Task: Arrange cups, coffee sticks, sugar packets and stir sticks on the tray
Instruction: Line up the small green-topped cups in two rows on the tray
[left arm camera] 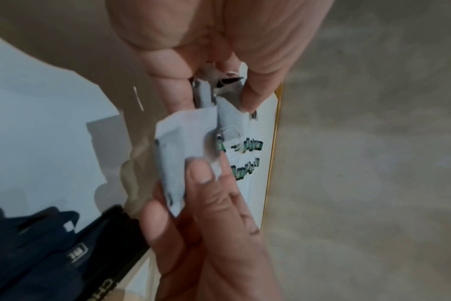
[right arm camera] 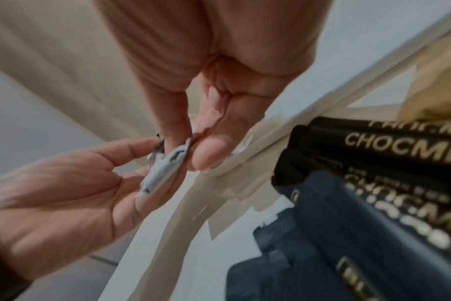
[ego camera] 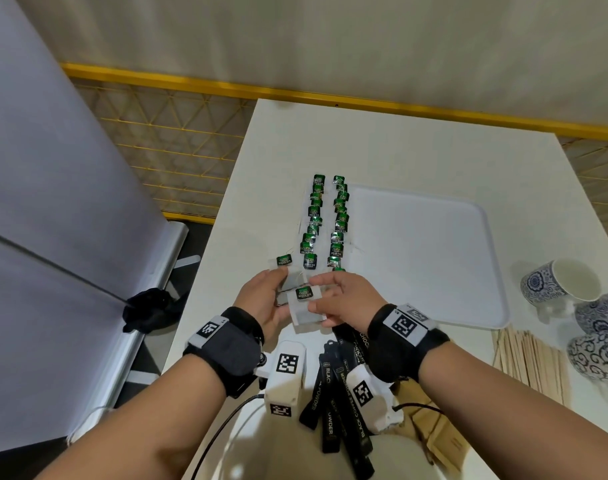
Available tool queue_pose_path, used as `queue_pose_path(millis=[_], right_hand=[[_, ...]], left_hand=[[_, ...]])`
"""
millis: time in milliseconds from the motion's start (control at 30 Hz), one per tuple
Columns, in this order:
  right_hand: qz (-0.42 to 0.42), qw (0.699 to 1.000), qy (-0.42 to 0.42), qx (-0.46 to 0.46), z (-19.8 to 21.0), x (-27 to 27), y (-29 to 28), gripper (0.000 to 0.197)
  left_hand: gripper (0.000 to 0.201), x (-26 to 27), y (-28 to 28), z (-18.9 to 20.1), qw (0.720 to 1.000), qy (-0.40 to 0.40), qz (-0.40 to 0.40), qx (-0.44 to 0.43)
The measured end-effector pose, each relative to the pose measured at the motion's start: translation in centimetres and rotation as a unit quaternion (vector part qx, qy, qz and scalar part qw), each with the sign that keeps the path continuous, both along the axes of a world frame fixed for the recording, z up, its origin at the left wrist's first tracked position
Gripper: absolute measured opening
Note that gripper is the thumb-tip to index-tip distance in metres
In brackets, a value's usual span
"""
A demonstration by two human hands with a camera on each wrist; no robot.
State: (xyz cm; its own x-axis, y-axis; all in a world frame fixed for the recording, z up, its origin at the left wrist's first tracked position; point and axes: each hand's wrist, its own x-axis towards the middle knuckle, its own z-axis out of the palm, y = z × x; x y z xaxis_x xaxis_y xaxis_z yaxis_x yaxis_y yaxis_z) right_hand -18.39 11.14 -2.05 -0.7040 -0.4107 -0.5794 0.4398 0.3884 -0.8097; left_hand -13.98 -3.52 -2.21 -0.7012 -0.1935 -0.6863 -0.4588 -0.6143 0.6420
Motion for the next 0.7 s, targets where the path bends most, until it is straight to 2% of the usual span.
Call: queue_pose_path(millis=[133,267,367,467,700], right_hand=[[-0.003,0.999,0.022,-0.027,0.3,-0.7,0.5,0.034],[-0.035,0.997,0.054,-0.051,0.7,-1.1,0.3,0.031],[-0.068,0.994,0.08,-0.014,0.2,-1.8,-0.4,0.029],[-0.103,0.989,0.099,0.03,-0.3,-2.9,-0.6,0.028],[-0.027,0.988,0.123,0.089,-1.1,-3.8,-2.3,0.028]], left_hand=[[0.013,0.1,-0.7,-0.3,0.999,-0.011,0.013,-0.027],[0.01,0.4,-0.9,-0.7,0.998,-0.035,-0.014,-0.057],[0.012,0.7,-1.3,-0.9,0.996,-0.031,-0.034,-0.08],[0.012,1.1,-2.3,-0.8,0.994,-0.026,-0.013,-0.102],[0.012,1.7,-4.2,-0.9,0.995,-0.035,0.018,-0.097]])
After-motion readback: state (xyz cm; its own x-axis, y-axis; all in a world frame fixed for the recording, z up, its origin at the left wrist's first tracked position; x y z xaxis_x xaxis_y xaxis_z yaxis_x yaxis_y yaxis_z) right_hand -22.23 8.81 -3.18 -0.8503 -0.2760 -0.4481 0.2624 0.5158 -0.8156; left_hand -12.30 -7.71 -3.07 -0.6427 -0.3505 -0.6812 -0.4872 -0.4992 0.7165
